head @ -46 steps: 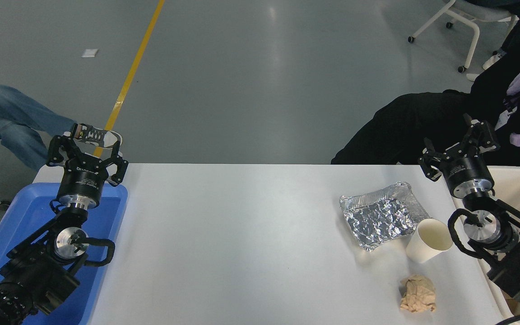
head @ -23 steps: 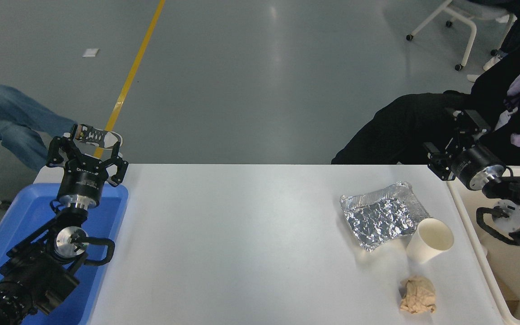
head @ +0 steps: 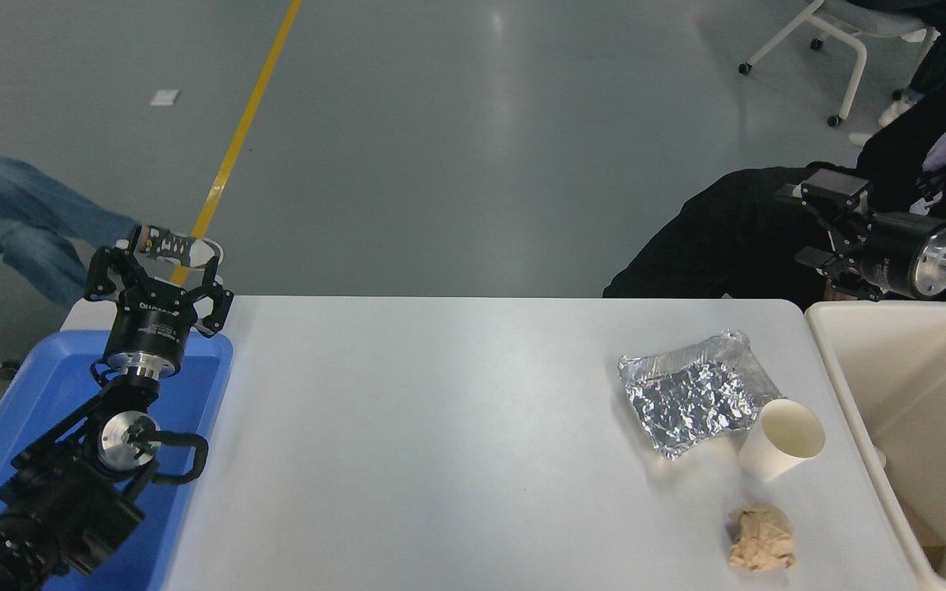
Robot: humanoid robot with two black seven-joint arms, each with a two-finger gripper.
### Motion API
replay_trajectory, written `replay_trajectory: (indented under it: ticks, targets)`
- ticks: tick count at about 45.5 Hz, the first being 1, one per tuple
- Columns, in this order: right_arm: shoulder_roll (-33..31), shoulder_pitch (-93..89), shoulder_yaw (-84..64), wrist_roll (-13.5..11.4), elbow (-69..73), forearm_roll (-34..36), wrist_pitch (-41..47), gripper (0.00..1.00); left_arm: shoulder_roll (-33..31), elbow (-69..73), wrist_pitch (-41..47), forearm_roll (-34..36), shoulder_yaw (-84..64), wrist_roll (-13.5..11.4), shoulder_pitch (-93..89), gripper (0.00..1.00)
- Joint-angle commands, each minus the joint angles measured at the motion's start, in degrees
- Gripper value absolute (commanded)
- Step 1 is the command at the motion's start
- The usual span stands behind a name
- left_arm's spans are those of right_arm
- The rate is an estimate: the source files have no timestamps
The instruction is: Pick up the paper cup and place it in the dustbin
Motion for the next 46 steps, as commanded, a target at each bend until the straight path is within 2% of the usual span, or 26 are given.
replay_trajectory:
  ticks: [1, 6, 8, 9, 13, 25, 32, 46]
  targets:
    - [3.44, 15.55, -13.66, -4.91, 6.35, -4.88, 9.41, 1.0, -0.02, 0.0, 0.0, 0.0, 0.0, 0.01, 0.0, 0.99]
    - [11.08, 17.05, -18.14, -12.38, 6.52, -5.14, 14.25, 1.0, -0.02, 0.0, 0.0, 0.0, 0.0, 0.01, 0.0, 0.99]
    - [13.72, 18.02, -19.72, -15.98, 6.52, -5.14, 16.09, 1.0, -0.02, 0.0, 0.0, 0.0, 0.0, 0.01, 0.0, 0.99]
    - [15.82, 19.41, -20.77, -19.22, 6.7, -5.14, 17.75, 1.0, -0.02, 0.0, 0.0, 0.0, 0.0, 0.01, 0.0, 0.99]
    - [17.33, 22.76, -21.31, -22.41, 8.71, -5.14, 20.05, 1.0, -0.02, 0.0, 0.0, 0.0, 0.0, 0.01, 0.0, 0.99]
    - [23.49, 32.87, -26.23, -22.68, 17.06, -6.81, 22.52, 1.0, -0.02, 0.0, 0.0, 0.0, 0.0, 0.01, 0.0, 0.99]
    - [23.22, 38.14, -26.06, -22.68, 21.46, -9.63, 22.52, 1.0, -0.02, 0.0, 0.0, 0.0, 0.0, 0.01, 0.0, 0.99]
    - [22.96, 39.9, -26.14, -22.77, 22.87, -9.98, 22.52, 1.0, -0.02, 0.0, 0.0, 0.0, 0.0, 0.01, 0.0, 0.99]
